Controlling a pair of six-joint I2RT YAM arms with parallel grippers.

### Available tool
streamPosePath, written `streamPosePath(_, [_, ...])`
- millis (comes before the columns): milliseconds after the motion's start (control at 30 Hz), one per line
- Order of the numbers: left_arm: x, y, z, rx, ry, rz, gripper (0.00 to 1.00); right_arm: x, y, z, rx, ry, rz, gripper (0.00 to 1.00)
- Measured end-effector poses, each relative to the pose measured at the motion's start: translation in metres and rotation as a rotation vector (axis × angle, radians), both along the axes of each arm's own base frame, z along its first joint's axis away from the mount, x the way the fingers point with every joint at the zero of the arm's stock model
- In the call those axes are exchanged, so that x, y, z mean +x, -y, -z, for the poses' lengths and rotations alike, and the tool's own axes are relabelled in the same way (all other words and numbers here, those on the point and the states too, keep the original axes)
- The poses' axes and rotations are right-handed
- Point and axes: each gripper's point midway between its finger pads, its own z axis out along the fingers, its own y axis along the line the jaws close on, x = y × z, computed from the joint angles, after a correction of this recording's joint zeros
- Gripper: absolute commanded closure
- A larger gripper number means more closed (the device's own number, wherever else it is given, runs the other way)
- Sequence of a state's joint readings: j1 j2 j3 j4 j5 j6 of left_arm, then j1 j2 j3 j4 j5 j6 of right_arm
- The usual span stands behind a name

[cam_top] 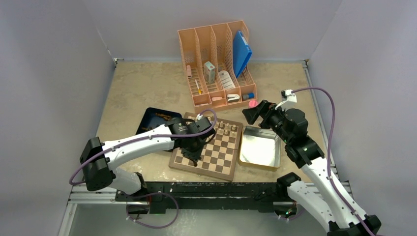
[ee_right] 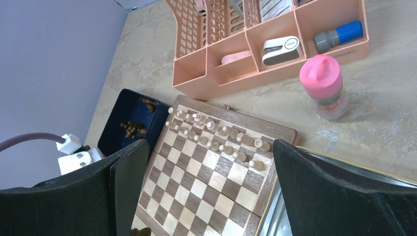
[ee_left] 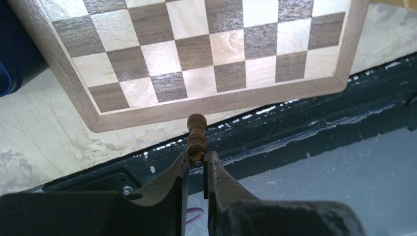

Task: Set up the chess pieces on the board
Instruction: Place the chess piece on the chessboard.

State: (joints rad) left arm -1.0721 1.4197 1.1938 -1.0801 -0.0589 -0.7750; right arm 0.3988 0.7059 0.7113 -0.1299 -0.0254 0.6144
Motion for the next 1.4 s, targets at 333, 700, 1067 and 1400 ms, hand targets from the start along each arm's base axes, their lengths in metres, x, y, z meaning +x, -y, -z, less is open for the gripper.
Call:
streamPosePath(333, [0.011, 0.008, 0.012, 0.0, 0.035, -0.017, 0.93, -0.004, 0.003, 0.003, 0.001, -0.02, 0.01, 0.01])
streamPosePath(700, [0.011, 0.009, 0.033, 0.031, 0.016, -0.007, 0.92, -0.004, 0.003, 0.005, 0.0, -0.028, 0.011, 0.01])
streamPosePath(1067, [0.013, 0.012, 0.043, 0.033, 0.014, 0.002, 0.9, -0.005, 0.003, 0.004, 0.001, -0.025, 0.01, 0.01])
streamPosePath(1400, [0.013, 0.012, 0.044, 0.038, 0.016, 0.005, 0.64, -0.005, 0.003, 0.004, -0.001, -0.025, 0.009, 0.01])
